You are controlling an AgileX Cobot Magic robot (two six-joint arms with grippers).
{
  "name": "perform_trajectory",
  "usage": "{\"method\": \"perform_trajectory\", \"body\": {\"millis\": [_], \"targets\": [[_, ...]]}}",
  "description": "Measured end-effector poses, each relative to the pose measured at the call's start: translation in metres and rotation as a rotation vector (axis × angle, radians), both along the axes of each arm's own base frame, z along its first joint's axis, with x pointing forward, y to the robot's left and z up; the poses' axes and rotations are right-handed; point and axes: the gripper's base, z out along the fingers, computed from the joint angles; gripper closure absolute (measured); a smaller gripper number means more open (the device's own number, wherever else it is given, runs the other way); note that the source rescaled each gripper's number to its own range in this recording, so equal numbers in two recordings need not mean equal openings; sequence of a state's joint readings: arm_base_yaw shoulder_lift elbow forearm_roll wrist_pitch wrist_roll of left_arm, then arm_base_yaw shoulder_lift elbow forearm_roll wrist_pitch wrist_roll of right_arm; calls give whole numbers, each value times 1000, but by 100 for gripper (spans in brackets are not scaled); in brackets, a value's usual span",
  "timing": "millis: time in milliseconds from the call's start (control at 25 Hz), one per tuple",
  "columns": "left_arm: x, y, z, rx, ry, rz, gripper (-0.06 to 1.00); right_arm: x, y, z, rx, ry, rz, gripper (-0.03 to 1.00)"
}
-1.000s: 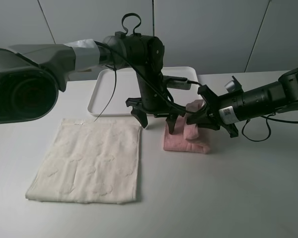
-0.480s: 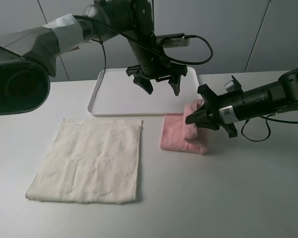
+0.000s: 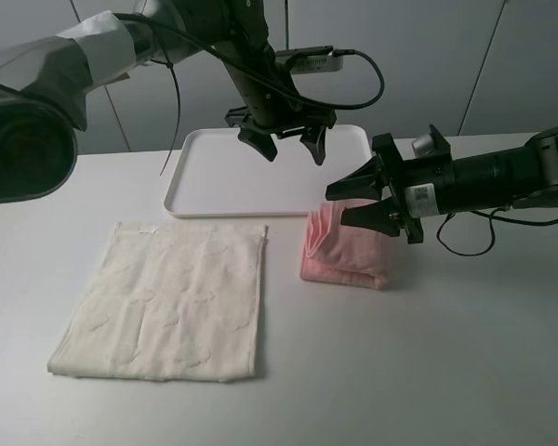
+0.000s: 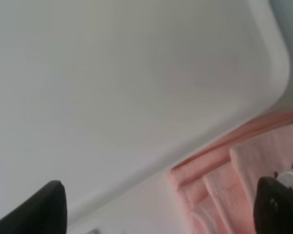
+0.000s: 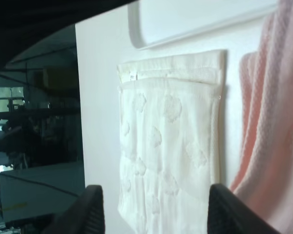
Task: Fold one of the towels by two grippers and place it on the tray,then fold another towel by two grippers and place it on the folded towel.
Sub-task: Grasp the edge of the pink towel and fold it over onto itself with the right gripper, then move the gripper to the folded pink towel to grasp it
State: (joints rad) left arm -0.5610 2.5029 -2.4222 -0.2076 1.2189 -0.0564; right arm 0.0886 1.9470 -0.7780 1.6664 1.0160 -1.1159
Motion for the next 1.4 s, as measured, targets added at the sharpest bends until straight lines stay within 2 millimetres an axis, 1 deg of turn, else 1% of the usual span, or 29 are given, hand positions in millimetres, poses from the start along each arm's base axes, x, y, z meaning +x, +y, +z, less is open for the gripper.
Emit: {"method": "perform_trajectory", "body": {"millis": [120,200,240,320,440,560,600,680,800,920,1040,1160,1280,1400], "targets": [[2,12,23,-15,-50,-29,-5,-3,0,1,-38,-41,54,24],[3,26,43,-23,-84,-44,-5,-5,-2,5,-91,-80,84,12],[1,33,52,-25,-97,-58,-5,-6,-4,9,-126,-107,95,10],[-2,50,70,-19,-128,-90,-5,-7,-7,17,-197,-163,118,9],[-16,79,85,41,-147,-174,-5,-10,-12,32,-303,-260,164,9],[-32,104,88,125,-141,-232,-5,-11,-15,41,-369,-327,212,9],[-36,111,92,149,-146,-241,-5,-10,-15,42,-380,-325,210,9],[-46,118,93,175,-139,-257,-5,-8,-18,42,-403,-290,160,9],[-52,122,97,180,-136,-257,-5,-4,-23,39,-452,-204,71,9],[-54,121,98,167,-134,-256,-5,1,-27,40,-503,-141,40,8],[-55,121,99,156,-132,-253,-5,11,-26,35,-508,-65,65,8],[-55,121,99,154,-128,-242,-5,22,-24,20,-498,18,107,9],[-59,122,92,161,-100,-242,-5,33,-23,9,-497,49,119,10],[-65,127,74,180,-33,-244,-5,42,-22,0,-504,58,128,11]]}}
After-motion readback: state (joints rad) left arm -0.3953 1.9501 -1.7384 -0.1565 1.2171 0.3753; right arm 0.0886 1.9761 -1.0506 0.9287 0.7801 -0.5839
